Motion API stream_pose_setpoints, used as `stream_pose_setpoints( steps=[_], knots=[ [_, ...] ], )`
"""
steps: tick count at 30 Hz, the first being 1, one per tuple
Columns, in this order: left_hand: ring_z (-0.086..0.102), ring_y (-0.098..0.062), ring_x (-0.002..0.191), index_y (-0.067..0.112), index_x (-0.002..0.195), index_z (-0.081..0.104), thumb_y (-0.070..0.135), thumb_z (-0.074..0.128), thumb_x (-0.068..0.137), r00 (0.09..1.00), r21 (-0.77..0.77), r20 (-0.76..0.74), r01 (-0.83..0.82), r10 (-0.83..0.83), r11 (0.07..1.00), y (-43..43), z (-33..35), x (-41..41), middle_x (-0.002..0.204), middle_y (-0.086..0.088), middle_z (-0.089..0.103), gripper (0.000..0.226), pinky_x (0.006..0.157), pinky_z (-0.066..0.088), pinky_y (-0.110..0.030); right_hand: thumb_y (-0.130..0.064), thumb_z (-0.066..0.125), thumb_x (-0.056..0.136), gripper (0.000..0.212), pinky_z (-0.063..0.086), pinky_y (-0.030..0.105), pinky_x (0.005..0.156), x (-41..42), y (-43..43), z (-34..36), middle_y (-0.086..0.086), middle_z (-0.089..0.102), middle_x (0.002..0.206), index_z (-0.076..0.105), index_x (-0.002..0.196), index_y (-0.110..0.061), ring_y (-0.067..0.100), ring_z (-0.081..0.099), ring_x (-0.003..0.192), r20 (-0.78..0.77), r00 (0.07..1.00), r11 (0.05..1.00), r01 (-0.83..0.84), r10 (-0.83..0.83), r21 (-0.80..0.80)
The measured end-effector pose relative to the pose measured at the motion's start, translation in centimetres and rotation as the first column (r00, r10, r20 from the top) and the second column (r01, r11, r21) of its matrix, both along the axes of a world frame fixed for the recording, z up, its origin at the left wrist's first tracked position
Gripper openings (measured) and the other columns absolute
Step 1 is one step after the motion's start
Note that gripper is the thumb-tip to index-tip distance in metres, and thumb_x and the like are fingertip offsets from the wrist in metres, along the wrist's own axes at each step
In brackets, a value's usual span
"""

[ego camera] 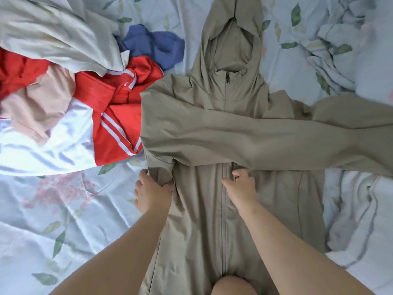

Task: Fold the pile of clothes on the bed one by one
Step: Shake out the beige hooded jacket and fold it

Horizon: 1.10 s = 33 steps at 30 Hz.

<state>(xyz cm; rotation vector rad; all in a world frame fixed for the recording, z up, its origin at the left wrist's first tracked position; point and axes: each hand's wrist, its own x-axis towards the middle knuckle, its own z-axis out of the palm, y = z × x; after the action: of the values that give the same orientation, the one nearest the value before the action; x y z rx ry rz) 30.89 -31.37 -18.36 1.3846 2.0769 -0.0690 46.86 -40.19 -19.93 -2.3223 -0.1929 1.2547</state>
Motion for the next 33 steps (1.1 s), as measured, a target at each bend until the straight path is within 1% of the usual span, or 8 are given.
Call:
stream_pose_setpoints(
  steps=[3, 7, 11, 14, 19, 22, 26, 33],
  knots=[
    [0.053, -0.032, 0.094, 0.008, 0.109, 0.057, 0.0, 0.047, 0.082, 0.995, 0.061, 0.088, 0.041, -0.046, 0.997, 1.8, -0.8, -2.6, 0.101, -0.011, 0.062, 0.03, 0.072, 0.035, -0.032, -0.024, 0.056, 0.088, 0.039, 0.036, 0.029, 0.085, 0.1, 0.4, -0.1, 0.003, 0.032, 0.109, 0.045, 0.125, -0.015, 0.029, 0.047, 0.107, -0.023, 0.999, 0.999, -0.04, 0.039, -0.036],
    [0.056, -0.032, 0.099, 0.014, 0.115, 0.056, -0.002, 0.043, 0.08, 0.991, 0.004, 0.133, -0.012, 0.011, 1.0, 2.8, -1.2, -5.9, 0.107, -0.01, 0.064, 0.041, 0.077, 0.042, -0.032, -0.025, 0.057, 0.086, 0.034, 0.037, 0.033, 0.088, 0.0, 1.2, 0.0, 0.011, 0.037, 0.12, 0.046, 0.116, -0.013, 0.033, 0.045, 0.111, -0.02, 0.998, 0.994, -0.058, 0.056, -0.09],
    [0.06, -0.018, 0.087, 0.017, 0.112, 0.05, 0.021, 0.063, 0.06, 0.849, -0.174, 0.51, -0.052, 0.135, 0.983, 4.6, -0.1, -4.6, 0.1, 0.002, 0.06, 0.054, 0.072, 0.046, -0.03, -0.019, 0.052, 0.086, 0.006, 0.038, 0.033, 0.077, -0.3, 3.0, 0.9, 0.01, 0.055, 0.107, 0.05, 0.09, -0.015, 0.029, 0.05, 0.098, 0.278, 0.95, 0.988, -0.155, 0.145, 0.015],
    [0.062, -0.015, 0.088, 0.01, 0.113, 0.056, 0.036, 0.067, 0.075, 0.794, -0.148, 0.593, -0.057, 0.135, 0.987, 7.0, 0.1, -2.6, 0.102, -0.001, 0.065, 0.047, 0.074, 0.049, -0.029, -0.02, 0.051, 0.09, 0.016, 0.032, 0.029, 0.07, -0.4, 5.4, 1.9, 0.003, 0.056, 0.094, 0.054, 0.105, -0.015, 0.025, 0.053, 0.092, 0.404, 0.907, 0.97, -0.196, 0.124, 0.143],
    [0.046, -0.027, 0.077, 0.006, 0.086, 0.053, 0.023, 0.053, 0.094, 0.926, 0.241, 0.186, 0.282, -0.33, 0.929, 10.5, 0.7, -0.2, 0.076, -0.004, 0.053, 0.018, 0.062, 0.023, -0.029, -0.024, 0.054, 0.09, 0.057, 0.038, 0.029, 0.081, 0.7, 9.7, 0.4, 0.012, 0.06, 0.112, 0.032, 0.142, -0.03, 0.026, 0.054, 0.109, 0.144, 0.965, 0.946, -0.246, 0.219, 0.209],
    [0.043, -0.024, 0.076, 0.007, 0.092, 0.051, 0.013, 0.051, 0.092, 0.94, 0.356, 0.191, 0.202, -0.282, 0.913, 12.2, 1.0, 0.9, 0.076, -0.001, 0.05, 0.006, 0.06, 0.021, -0.026, -0.026, 0.059, 0.088, 0.065, 0.036, 0.026, 0.087, 1.6, 11.6, -0.3, 0.008, 0.052, 0.129, 0.027, 0.144, -0.033, 0.023, 0.049, 0.115, -0.02, 0.989, 0.965, -0.137, 0.145, 0.224],
    [0.052, -0.022, 0.095, 0.01, 0.126, 0.044, 0.023, 0.066, 0.085, 0.886, 0.119, 0.456, 0.029, -0.081, 0.992, 14.1, 0.9, 3.2, 0.106, -0.001, 0.054, 0.049, 0.08, 0.041, -0.029, -0.034, 0.061, 0.086, 0.064, 0.04, 0.03, 0.076, 2.5, 13.1, -0.7, 0.003, 0.047, 0.13, 0.027, 0.14, -0.044, 0.019, 0.052, 0.099, -0.229, 0.971, 0.982, -0.023, 0.067, 0.19],
    [0.049, -0.03, 0.118, 0.014, 0.134, 0.046, 0.005, 0.049, 0.089, 0.943, 0.439, 0.188, 0.171, -0.276, 0.882, 16.3, 1.2, 4.2, 0.13, -0.008, 0.054, 0.046, 0.092, 0.035, -0.031, -0.032, 0.059, 0.09, 0.059, 0.036, 0.025, 0.063, 3.5, 12.1, -0.7, -0.005, 0.05, 0.116, 0.029, 0.139, -0.044, 0.006, 0.047, 0.083, -0.34, 0.94, 0.975, 0.039, 0.039, 0.219]
  ],
)
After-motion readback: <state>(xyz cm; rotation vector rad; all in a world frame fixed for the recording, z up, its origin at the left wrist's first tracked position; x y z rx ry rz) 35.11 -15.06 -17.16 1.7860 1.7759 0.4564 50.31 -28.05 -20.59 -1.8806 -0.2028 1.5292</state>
